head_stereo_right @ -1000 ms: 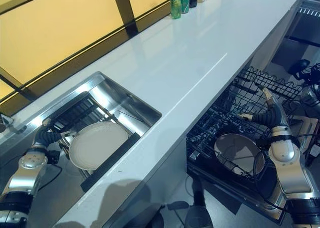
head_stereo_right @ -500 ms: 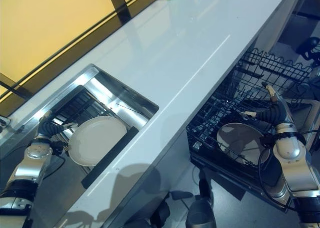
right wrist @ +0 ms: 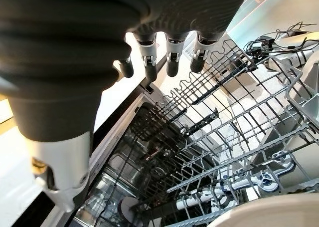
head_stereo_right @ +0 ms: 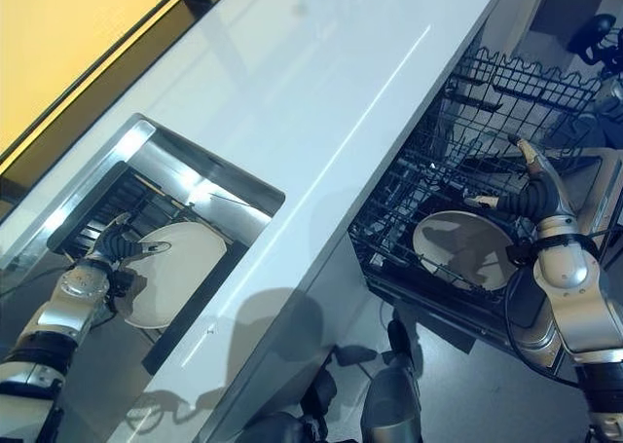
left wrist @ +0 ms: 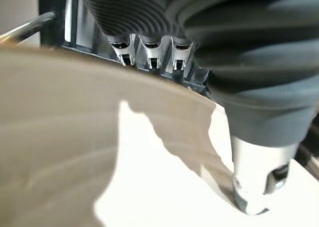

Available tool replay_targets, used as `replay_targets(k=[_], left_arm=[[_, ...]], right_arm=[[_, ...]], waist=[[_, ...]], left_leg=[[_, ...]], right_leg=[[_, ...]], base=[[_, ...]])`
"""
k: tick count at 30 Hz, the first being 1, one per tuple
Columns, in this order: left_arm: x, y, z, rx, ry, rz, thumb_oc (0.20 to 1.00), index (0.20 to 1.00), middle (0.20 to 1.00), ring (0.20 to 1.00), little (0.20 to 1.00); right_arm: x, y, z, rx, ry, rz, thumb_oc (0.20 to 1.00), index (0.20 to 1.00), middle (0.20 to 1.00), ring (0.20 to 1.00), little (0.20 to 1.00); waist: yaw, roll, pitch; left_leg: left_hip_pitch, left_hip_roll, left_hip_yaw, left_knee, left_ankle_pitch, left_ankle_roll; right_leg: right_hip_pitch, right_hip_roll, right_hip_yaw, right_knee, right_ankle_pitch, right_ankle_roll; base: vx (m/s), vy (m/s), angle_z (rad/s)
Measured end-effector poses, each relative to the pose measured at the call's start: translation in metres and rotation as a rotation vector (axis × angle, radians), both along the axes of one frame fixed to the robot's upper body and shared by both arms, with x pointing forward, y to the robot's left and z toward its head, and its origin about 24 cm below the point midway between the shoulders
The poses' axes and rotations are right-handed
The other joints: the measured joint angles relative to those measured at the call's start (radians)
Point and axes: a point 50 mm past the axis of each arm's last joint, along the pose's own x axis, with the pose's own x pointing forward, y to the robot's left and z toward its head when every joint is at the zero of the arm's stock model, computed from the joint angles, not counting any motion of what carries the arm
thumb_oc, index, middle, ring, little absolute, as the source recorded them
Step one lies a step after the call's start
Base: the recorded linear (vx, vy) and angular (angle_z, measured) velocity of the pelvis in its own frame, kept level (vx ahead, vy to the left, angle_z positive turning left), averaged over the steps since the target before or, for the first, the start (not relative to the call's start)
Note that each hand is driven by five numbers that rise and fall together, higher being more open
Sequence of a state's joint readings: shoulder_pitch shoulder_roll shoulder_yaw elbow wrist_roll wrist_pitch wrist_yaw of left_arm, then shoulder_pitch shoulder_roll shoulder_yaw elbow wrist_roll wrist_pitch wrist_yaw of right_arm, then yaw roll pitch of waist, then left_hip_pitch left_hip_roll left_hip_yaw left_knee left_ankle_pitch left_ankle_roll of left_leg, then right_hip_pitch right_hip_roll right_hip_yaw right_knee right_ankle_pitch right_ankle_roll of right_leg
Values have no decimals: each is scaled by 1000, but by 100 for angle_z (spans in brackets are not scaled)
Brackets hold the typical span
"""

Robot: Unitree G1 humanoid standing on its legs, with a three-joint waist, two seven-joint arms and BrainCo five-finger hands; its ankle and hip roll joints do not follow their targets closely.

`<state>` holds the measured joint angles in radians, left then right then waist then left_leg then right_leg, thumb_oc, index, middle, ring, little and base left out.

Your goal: Pick up plates and place into dishwasher.

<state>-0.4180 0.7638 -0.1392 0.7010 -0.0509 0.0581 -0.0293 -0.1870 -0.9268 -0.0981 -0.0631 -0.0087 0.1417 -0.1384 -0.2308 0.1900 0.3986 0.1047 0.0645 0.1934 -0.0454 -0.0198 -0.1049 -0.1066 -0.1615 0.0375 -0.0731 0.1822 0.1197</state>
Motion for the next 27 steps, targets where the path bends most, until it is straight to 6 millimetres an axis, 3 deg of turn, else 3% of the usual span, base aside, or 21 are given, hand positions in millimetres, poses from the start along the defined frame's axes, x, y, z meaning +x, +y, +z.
replay_targets(k=[14, 21, 27], left_arm=[[3, 9, -5, 50, 196, -15, 1000, 1000, 1000, 1000, 1000], [4, 5, -6, 2, 312, -105, 1000, 1000, 1000, 1000, 1000], [-5, 5, -14, -46, 442, -196, 1000, 1000, 1000, 1000, 1000]], right_arm=[[0, -2, 9, -45, 10, 5, 1000, 1000, 1000, 1000, 1000], [3, 1, 7, -51, 39, 0, 1000, 1000, 1000, 1000, 1000], [3, 2, 8, -52, 32, 6, 1000, 1000, 1000, 1000, 1000]], waist=[[-21, 36, 10], [-28, 71, 10], [-27, 75, 8]], left_leg=[[7, -3, 1, -2, 1, 1], [19, -1, -5, -3, 1, 1], [38, 2, -7, -12, 2, 3]], right_leg=[[1, -1, 4, 0, 2, -1], [18, -2, -3, -4, 2, -1], [34, -2, -6, -6, 2, -1]], base=[[13, 26, -2], [8, -10, 2], [1, -36, 0]])
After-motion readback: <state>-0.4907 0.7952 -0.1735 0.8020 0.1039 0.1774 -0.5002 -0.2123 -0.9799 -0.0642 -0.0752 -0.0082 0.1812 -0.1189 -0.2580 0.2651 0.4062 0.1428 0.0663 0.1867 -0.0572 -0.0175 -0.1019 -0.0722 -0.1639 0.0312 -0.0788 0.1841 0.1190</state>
